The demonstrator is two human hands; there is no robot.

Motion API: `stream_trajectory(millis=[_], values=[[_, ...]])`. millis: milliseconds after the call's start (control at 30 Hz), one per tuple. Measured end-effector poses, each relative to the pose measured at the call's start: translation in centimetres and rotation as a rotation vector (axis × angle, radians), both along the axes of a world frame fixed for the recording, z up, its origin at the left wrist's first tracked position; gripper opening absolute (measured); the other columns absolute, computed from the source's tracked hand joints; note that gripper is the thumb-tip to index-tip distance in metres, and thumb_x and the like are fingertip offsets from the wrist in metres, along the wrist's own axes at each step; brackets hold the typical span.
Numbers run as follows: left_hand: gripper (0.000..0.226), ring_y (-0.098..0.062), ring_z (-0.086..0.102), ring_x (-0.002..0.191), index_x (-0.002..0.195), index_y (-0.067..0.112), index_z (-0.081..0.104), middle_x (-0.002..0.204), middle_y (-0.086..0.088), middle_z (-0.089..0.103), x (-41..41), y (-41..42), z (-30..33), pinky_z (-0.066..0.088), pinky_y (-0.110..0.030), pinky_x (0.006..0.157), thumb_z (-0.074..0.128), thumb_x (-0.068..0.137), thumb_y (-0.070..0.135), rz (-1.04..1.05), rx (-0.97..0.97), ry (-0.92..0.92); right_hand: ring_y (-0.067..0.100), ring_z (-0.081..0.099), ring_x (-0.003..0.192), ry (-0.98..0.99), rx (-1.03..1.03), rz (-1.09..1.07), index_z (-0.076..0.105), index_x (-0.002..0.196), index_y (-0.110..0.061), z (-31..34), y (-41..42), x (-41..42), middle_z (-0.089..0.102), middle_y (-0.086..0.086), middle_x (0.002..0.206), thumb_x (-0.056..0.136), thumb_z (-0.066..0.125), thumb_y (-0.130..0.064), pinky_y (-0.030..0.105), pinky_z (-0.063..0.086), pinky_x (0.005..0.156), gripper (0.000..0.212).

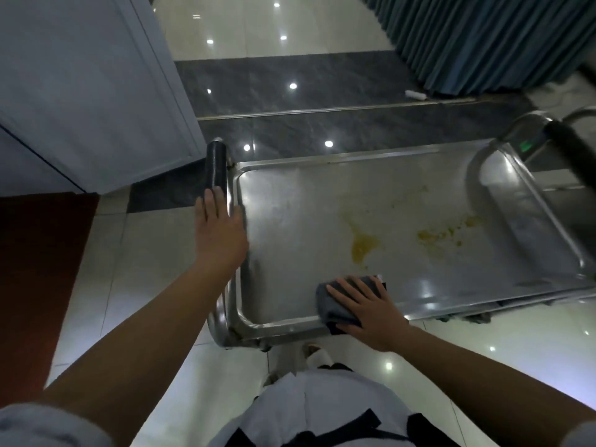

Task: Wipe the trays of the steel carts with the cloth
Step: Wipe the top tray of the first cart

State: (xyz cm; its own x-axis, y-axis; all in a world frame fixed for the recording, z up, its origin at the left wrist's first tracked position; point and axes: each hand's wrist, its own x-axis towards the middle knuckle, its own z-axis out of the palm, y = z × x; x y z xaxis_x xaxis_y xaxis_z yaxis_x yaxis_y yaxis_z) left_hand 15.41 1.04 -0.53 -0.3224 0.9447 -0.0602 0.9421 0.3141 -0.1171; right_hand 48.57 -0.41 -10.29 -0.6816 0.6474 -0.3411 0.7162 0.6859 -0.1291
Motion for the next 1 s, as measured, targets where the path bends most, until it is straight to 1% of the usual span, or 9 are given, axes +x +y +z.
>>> stream_trajectory(millis=[67, 167, 233, 333, 400, 467, 633, 833, 1000], values=[[0.071, -0.037, -0.004, 0.152, 0.157, 0.017, 0.020, 0.165, -0.017, -0.002, 1.6, -0.1, -0.7, -0.003, -0.050, 0.123, 0.047, 0.093, 0.028, -0.123, 0.011, -0.004, 0.024, 0.018, 0.151, 0.000, -0.012, -0.073, 0.001, 0.156, -0.047, 0.3, -1.0, 0.8, 0.028, -0.007, 0.162, 0.096, 0.031, -0.068, 0.054, 0.006, 0.116, 0.070], [0.072, -0.032, -0.010, 0.152, 0.159, 0.023, 0.008, 0.167, -0.009, -0.008, 5.5, 0.2, -2.4, -0.005, -0.046, 0.124, 0.042, 0.096, 0.030, -0.191, -0.064, -0.291, 0.018, -0.002, 0.155, 0.055, -0.068, -0.196, -0.006, 0.151, -0.055, 0.6, -3.0, 0.7, 0.006, -0.012, 0.166, 0.089, 0.035, -0.072, 0.052, -0.005, 0.120, 0.076], [0.068, -0.032, -0.007, 0.152, 0.159, 0.022, 0.007, 0.167, -0.008, -0.007, 8.1, 0.6, -4.4, -0.002, -0.046, 0.124, 0.038, 0.100, 0.034, -0.140, -0.150, -0.431, 0.011, -0.015, 0.152, 0.085, -0.093, -0.285, -0.001, 0.152, -0.056, 1.0, -3.9, 0.2, -0.007, -0.018, 0.165, 0.085, 0.019, -0.086, 0.048, -0.013, 0.120, 0.077], [0.069, -0.033, -0.009, 0.152, 0.159, 0.021, 0.002, 0.167, -0.006, -0.011, 10.3, 0.6, -7.8, -0.003, -0.049, 0.123, 0.035, 0.100, 0.036, 0.052, -0.202, -0.570, 0.005, -0.013, 0.151, 0.184, -0.106, -0.461, 0.016, 0.154, -0.050, 1.6, -3.9, -1.0, 0.005, -0.014, 0.167, 0.077, -0.002, -0.091, 0.043, -0.013, 0.121, 0.089], [0.073, -0.033, -0.014, 0.152, 0.159, 0.022, -0.003, 0.166, -0.006, -0.014, 10.6, 0.6, -9.3, -0.005, -0.051, 0.122, 0.034, 0.098, 0.039, 0.085, -0.184, -0.560, 0.013, -0.008, 0.153, 0.179, -0.026, -0.547, 0.022, 0.155, -0.045, 1.8, -3.4, -1.6, 0.013, -0.008, 0.167, 0.080, -0.003, -0.086, 0.046, -0.010, 0.121, 0.089], [0.075, -0.034, -0.016, 0.151, 0.158, 0.022, -0.005, 0.166, -0.008, -0.016, 10.2, 1.4, -10.4, -0.009, -0.051, 0.122, 0.033, 0.097, 0.043, 0.090, -0.118, -0.523, 0.021, -0.009, 0.154, 0.125, 0.019, -0.565, 0.017, 0.156, -0.046, 1.7, -2.7, -2.1, 0.009, -0.005, 0.168, 0.082, -0.004, -0.084, 0.052, -0.010, 0.121, 0.085], [0.072, -0.034, -0.016, 0.151, 0.159, 0.027, -0.005, 0.166, -0.006, -0.013, 9.5, 3.1, -12.7, -0.009, -0.055, 0.121, 0.020, 0.098, 0.055, 0.117, -0.087, -0.401, 0.022, -0.002, 0.155, 0.061, 0.058, -0.557, 0.012, 0.155, -0.050, -0.7, -2.8, -2.6, 0.013, -0.006, 0.167, 0.093, 0.014, -0.079, 0.063, 0.000, 0.118, 0.069], [0.072, -0.036, -0.009, 0.152, 0.160, 0.025, 0.002, 0.167, -0.008, -0.004, 9.7, 3.0, -13.6, 0.000, -0.058, 0.121, 0.016, 0.097, 0.056, 0.107, -0.078, -0.359, 0.023, 0.008, 0.155, 0.087, 0.077, -0.578, 0.014, 0.156, -0.048, -1.8, -1.4, -3.0, 0.016, -0.005, 0.167, 0.093, 0.021, -0.078, 0.067, 0.012, 0.115, 0.070], [0.072, -0.036, -0.002, 0.153, 0.159, 0.024, 0.006, 0.167, -0.009, 0.002, 9.4, 2.9, -14.1, 0.007, -0.059, 0.120, 0.019, 0.096, 0.057, 0.095, -0.051, -0.353, 0.026, 0.006, 0.155, 0.115, 0.098, -0.517, 0.009, 0.157, -0.046, -2.7, 3.1, -3.7, 0.010, -0.003, 0.168, 0.094, 0.023, -0.077, 0.066, 0.007, 0.115, 0.072]])
